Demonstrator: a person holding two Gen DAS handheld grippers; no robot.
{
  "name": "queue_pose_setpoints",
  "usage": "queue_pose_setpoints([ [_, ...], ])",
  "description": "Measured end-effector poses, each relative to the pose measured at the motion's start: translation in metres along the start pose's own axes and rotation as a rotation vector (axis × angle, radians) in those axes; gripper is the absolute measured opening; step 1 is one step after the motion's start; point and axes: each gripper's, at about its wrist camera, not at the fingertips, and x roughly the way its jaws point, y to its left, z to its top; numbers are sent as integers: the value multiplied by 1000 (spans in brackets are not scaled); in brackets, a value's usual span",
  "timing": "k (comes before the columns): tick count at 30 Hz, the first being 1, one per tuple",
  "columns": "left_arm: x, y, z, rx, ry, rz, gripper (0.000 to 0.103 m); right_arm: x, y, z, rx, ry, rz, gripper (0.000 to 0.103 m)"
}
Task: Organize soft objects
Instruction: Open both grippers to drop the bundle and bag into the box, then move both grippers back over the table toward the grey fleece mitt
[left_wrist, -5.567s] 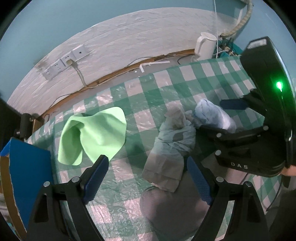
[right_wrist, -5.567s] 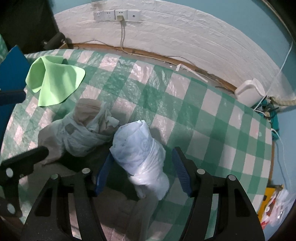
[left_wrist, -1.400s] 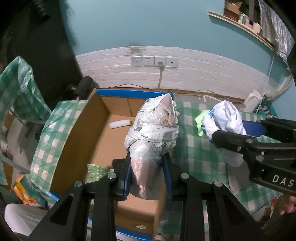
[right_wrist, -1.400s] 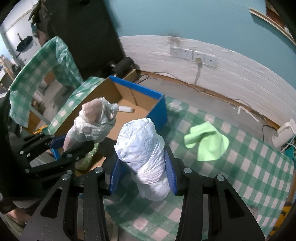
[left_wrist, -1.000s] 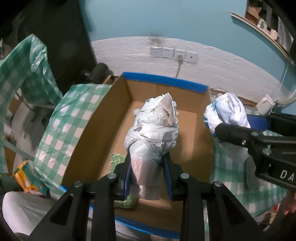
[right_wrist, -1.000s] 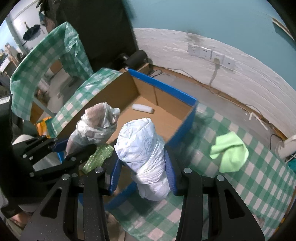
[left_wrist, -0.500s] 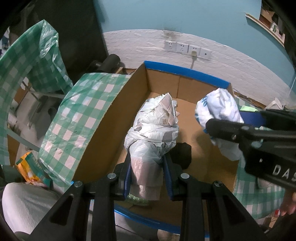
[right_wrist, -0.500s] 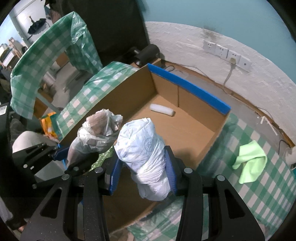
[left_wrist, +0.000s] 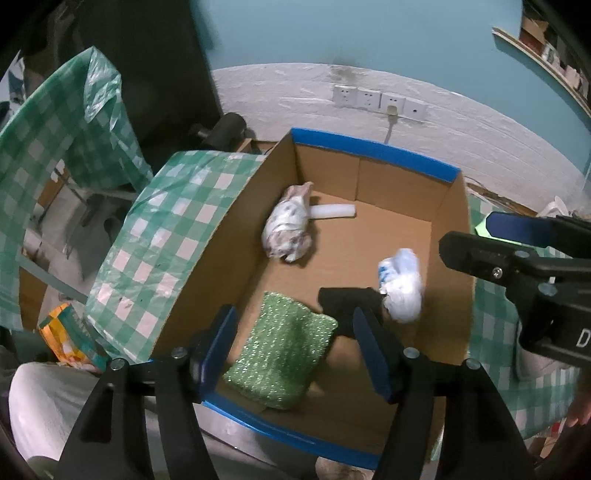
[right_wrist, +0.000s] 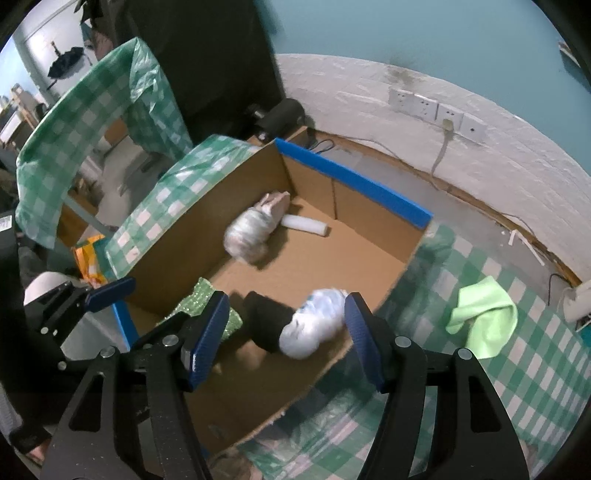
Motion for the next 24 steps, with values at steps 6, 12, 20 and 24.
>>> queue_pose_setpoints([
  [6,-9,-13,1,25,-22,-20,70,-17,-14,-10,21,-16,-37,67],
  [12,-18,-27,1,52,-46,-38,71,-32,-34,-23,66,-20,-67,67],
  [20,-26,-48,-1,87,-57,-54,71,-53,-59,-43,129,-21,-98,67],
  [24,-28,-62,-3,107,-54,-59,71,-63,-68,-53,136,-20,-115,67],
])
